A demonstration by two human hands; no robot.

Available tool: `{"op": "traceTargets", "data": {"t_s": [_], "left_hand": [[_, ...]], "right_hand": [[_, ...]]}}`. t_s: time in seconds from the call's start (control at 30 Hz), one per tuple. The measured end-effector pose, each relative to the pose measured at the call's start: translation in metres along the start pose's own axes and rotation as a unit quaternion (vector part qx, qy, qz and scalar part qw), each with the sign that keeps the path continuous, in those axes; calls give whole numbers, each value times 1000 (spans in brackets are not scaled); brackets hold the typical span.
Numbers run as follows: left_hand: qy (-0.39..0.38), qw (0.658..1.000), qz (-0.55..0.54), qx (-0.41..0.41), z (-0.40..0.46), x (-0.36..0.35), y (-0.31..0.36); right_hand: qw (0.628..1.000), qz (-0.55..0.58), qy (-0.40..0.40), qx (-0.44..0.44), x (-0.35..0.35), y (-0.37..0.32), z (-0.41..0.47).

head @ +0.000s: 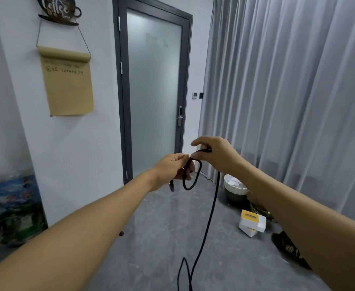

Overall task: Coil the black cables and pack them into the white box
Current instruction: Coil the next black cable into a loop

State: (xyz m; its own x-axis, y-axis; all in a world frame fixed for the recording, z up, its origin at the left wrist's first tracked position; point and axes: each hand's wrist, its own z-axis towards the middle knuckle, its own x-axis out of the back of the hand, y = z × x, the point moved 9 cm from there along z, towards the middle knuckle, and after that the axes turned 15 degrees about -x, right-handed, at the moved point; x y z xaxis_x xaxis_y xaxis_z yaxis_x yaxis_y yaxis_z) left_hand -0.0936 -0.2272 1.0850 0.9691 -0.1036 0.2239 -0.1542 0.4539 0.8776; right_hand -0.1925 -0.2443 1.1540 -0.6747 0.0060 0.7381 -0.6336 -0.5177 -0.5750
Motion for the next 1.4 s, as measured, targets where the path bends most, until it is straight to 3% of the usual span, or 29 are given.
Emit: {"op": "traceTargets", "data": {"t_s": [0.13,0.47,0.77,1.1,1.27,1.4], "left_hand": [[29,995,-87,28,-4,-1,5],[65,981,-173,57,-9,17,8],[119,983,-136,41,-6,36,16],[131,975,-174,33,-2,34,6],[211,971,-107,33,0,60,1],[314,942,-111,39,-8,96,-1]], "right_hand": [[996,1,-85,-11,-20,8,1],[986,116,-102,-67,-34,8,18],[964,186,-179,-58,-53,1,24],[949,266,-136,-95,-48,14,33],[952,260,-114,-113,-47,26,38],[951,257,-107,-133,-50,49,38]]}}
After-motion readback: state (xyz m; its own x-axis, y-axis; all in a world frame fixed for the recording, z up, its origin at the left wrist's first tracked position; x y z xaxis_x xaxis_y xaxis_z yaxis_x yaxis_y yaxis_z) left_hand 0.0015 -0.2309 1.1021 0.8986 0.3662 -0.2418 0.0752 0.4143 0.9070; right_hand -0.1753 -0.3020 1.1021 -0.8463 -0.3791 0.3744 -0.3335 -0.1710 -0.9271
